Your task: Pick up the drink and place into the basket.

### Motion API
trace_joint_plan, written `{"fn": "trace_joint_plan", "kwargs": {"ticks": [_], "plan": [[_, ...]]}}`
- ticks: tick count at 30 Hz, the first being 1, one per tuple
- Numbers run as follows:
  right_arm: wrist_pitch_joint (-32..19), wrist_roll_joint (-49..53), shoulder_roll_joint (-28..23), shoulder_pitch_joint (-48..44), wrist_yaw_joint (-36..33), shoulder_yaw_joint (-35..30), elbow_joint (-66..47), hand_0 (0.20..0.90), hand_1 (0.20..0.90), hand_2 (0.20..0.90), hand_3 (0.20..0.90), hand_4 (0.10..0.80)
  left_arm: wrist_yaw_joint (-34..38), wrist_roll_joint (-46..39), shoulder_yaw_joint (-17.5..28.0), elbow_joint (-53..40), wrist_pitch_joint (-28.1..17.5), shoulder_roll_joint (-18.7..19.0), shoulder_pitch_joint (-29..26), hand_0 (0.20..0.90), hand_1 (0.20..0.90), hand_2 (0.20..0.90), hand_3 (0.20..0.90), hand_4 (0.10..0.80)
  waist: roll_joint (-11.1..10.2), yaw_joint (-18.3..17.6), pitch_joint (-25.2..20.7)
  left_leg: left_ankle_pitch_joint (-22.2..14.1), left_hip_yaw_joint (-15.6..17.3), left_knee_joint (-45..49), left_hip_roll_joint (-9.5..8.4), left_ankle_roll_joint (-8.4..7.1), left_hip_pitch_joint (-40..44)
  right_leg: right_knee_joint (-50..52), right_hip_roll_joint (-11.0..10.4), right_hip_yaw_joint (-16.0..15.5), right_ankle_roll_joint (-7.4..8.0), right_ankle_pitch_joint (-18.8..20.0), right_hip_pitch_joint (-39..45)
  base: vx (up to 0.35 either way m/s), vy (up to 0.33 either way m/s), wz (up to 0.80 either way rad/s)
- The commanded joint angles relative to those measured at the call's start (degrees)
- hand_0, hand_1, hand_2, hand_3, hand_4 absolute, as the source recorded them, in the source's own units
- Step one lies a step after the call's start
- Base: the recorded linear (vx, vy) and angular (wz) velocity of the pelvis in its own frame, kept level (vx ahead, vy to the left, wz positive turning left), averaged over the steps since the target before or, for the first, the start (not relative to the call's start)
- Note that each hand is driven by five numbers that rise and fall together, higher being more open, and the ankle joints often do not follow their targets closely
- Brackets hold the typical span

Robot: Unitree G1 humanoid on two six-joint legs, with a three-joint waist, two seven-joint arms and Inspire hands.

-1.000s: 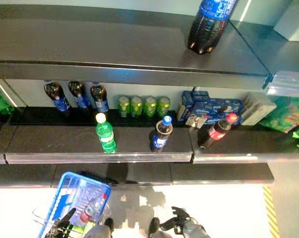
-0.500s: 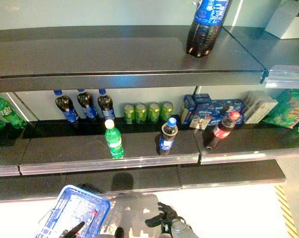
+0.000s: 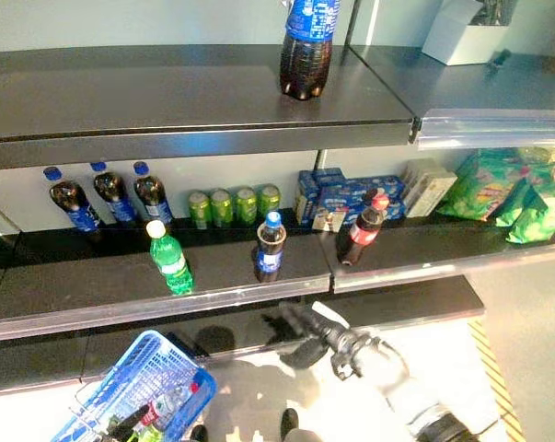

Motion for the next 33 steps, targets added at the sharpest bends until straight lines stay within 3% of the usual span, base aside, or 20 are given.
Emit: {"fn": "trace_joint_plan", "kwargs": {"ticks": [1,8,15,25,33], "plan": [[-11.90,7.03,1.39,-3.45,-6.12,-6.43,-10.68,0.900,0.900,0.900,0.900,0.800,-1.41,3.17,1.47,-2.12,-5.79,0.47,-1.81,0.300,0.300,0.300,0.200,0.100,-0.40,0.11,-1.86,-3.63,2.56,2.94,3.38,-1.56,2.89,4.34,-4.84,-0.42,4.32,-3.30,-0.83,0.016,0.048,-0.02],[-16.76,2.78,8.32,1.06,-21.16,-13.76,-14.22,0.900,0.900,0.900,0.900,0.800,-1.64,3.82,4.05,-2.40,-6.84,-1.13,0.43,0.300,0.300,0.300,0.200,0.100,0.91,-1.15,-2.23,-4.56,4.10,3.12,2.86,-0.83,3.33,3.93,-5.03,0.40,4.72,-3.60,-0.29,0.008,0.058,-0.02],[-12.76,2.37,8.02,-0.47,-25.85,-11.34,-12.53,0.900,0.900,0.900,0.900,0.800,-0.98,4.09,2.29,-3.20,-6.11,-1.63,0.90,0.300,0.300,0.300,0.200,0.100,0.57,0.36,-0.83,-5.86,3.32,6.82,2.50,-0.48,1.75,5.47,-5.08,0.05,4.27,-4.52,-0.34,0.018,-0.005,0.00],[-12.17,2.04,9.40,-15.00,-40.05,-5.52,-3.66,0.900,0.900,0.900,0.900,0.800,1.23,-0.09,-3.45,-5.99,-7.08,-0.59,-4.71,0.300,0.300,0.300,0.200,0.100,1.06,3.00,8.48,-6.57,-1.18,17.34,1.62,-0.34,-10.11,15.07,-5.72,-1.38,2.42,-6.59,-10.02,-0.100,0.001,0.07],[-12.18,0.61,10.39,-22.68,-43.69,-3.72,-1.54,0.900,0.900,0.900,0.900,0.800,0.83,-3.31,-5.97,-8.86,-8.78,-0.62,-6.77,0.300,0.300,0.300,0.200,0.100,2.41,3.55,14.67,-5.93,-3.26,20.98,0.13,0.24,-16.50,18.68,-6.45,-1.10,1.77,-6.51,-15.38,-0.075,0.025,0.10]]}}
